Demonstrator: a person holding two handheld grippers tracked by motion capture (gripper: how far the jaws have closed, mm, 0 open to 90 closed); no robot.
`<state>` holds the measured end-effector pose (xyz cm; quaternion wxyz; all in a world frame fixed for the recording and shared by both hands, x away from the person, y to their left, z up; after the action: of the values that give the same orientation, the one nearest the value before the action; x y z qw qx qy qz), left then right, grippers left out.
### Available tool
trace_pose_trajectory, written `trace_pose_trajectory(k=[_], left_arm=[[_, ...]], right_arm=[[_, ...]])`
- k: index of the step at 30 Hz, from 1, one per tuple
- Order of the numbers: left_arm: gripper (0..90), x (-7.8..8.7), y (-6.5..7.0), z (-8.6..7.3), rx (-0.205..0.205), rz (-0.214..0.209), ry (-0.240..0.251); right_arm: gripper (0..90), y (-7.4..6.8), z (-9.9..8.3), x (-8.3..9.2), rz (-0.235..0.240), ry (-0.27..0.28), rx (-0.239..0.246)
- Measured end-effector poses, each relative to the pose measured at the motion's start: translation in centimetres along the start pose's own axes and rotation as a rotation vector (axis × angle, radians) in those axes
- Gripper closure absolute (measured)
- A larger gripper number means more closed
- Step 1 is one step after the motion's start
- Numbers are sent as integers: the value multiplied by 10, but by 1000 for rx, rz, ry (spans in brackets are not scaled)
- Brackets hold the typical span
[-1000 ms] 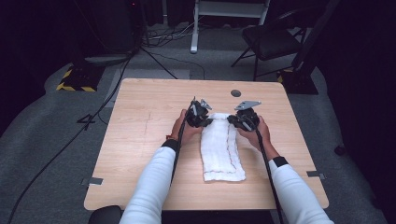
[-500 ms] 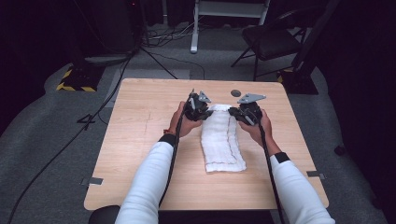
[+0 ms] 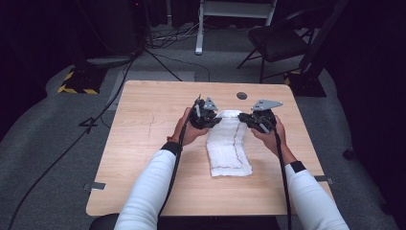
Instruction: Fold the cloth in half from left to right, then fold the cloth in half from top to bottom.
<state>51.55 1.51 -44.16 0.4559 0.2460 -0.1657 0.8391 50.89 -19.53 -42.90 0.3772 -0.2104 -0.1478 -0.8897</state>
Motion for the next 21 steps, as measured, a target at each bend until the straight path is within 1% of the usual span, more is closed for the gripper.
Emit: trace_pose_trajectory(k=[2,6,9,13,15,21], left_arm=[[778,2,4,0,-15,-13,-7],[777,7,12,-2,-22,-24,-6],[769,13,20,-5,-60,-37,-7],[757,20,24,-11,-59,-48,1],[757,23,26,-13,-52,-53,6],[766,31,39,-21,-83,-65,8]], right_arm=[[841,-1,-2,4,9,8,-5],[841,-6,-4,10,22,13,-4],[841,-11,-6,15,32,14,11],[842,-18,-10,22,49,11,20],[842,-22,-12,24,57,15,22],[842,-33,-15,32,82,14,48]])
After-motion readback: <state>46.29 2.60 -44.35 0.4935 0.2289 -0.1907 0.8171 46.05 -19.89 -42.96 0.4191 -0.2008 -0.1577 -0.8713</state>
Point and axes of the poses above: each handheld gripper's, and its own axes: x roughly backward along the jaws, z roughly out of its top, y roughly to its right, the point moved 3 cm from there along -x, roughly forward along the jaws, and after that the axes turned 5 degrees about y, right-handed, at the moved point
